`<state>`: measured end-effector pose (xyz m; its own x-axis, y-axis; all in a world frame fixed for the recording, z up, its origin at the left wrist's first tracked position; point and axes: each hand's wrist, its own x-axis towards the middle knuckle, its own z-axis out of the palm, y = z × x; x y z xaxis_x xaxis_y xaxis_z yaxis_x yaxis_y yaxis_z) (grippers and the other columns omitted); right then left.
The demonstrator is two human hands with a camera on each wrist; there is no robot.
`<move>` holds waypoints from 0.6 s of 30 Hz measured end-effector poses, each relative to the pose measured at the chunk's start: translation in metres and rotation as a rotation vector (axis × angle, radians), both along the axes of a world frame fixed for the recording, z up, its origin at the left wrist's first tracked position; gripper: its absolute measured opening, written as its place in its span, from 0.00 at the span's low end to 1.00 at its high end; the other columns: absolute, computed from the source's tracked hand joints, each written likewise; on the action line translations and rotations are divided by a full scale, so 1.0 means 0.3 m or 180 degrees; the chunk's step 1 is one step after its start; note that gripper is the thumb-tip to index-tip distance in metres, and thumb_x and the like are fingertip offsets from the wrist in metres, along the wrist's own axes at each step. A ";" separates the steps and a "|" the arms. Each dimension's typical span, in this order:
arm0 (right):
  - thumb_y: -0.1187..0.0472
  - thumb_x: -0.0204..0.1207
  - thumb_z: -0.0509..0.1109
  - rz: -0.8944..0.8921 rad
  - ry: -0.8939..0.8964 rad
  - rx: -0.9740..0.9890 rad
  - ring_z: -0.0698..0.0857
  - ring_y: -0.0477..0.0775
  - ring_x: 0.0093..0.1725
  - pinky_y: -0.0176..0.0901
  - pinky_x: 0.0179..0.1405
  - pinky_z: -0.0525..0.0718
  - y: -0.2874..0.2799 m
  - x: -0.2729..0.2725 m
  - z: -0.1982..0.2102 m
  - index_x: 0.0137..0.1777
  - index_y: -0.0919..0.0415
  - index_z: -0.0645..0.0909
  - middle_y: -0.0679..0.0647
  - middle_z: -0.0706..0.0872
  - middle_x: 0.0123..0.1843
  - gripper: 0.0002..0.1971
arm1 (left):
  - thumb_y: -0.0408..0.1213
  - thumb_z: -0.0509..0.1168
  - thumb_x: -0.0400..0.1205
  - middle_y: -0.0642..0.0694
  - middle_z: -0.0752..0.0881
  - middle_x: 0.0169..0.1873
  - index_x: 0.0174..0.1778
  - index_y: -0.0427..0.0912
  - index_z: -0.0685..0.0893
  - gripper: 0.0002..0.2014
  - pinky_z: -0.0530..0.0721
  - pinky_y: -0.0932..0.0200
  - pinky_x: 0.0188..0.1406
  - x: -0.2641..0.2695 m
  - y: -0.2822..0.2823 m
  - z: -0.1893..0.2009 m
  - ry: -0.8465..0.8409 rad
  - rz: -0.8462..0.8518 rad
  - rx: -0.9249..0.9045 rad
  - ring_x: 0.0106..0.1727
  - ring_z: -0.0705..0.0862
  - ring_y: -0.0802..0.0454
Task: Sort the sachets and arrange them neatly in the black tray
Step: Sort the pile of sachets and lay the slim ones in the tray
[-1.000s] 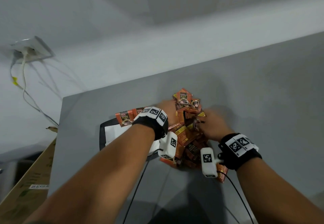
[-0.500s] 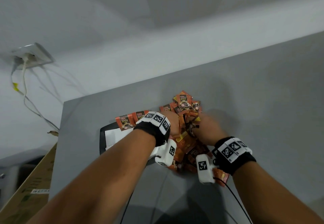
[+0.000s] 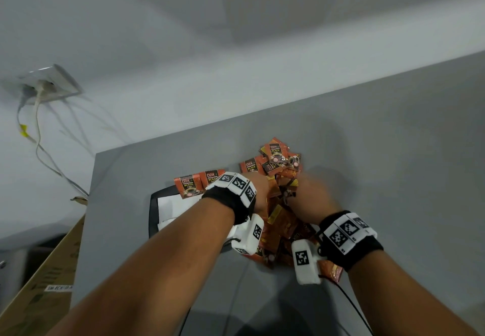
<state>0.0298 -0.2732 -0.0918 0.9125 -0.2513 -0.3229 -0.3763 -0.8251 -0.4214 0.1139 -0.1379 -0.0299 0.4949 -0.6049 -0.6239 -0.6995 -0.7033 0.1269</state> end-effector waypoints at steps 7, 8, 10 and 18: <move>0.57 0.79 0.69 -0.0111 -0.0051 0.0205 0.84 0.57 0.60 0.42 0.52 0.76 0.002 0.000 -0.007 0.65 0.55 0.79 0.52 0.83 0.60 0.15 | 0.33 0.68 0.75 0.41 0.77 0.36 0.43 0.41 0.79 0.05 0.71 0.60 0.26 0.019 0.006 -0.031 -0.0078 0.0066 -0.0077 0.33 0.74 0.47; 0.58 0.79 0.69 -0.0087 -0.0107 0.0273 0.85 0.56 0.58 0.42 0.51 0.76 0.000 -0.003 0.004 0.63 0.55 0.80 0.52 0.84 0.57 0.13 | 0.33 0.67 0.76 0.41 0.77 0.36 0.43 0.41 0.78 0.04 0.70 0.60 0.26 0.022 0.007 -0.032 -0.0066 0.0067 -0.0097 0.33 0.73 0.47; 0.62 0.81 0.67 0.0048 -0.0212 0.0350 0.83 0.53 0.51 0.40 0.48 0.74 -0.003 -0.012 0.030 0.58 0.57 0.83 0.49 0.81 0.50 0.08 | 0.32 0.67 0.76 0.41 0.77 0.37 0.44 0.42 0.77 0.05 0.69 0.60 0.26 0.022 0.008 -0.035 -0.0036 0.0066 -0.0112 0.34 0.73 0.47; 0.61 0.75 0.74 -0.0643 -0.0313 0.0803 0.84 0.52 0.42 0.38 0.33 0.72 -0.054 -0.037 0.073 0.40 0.51 0.79 0.46 0.83 0.39 0.07 | 0.31 0.68 0.78 0.42 0.83 0.53 0.63 0.38 0.80 0.16 0.83 0.56 0.42 0.033 -0.002 -0.021 0.0070 0.0459 -0.0565 0.49 0.82 0.45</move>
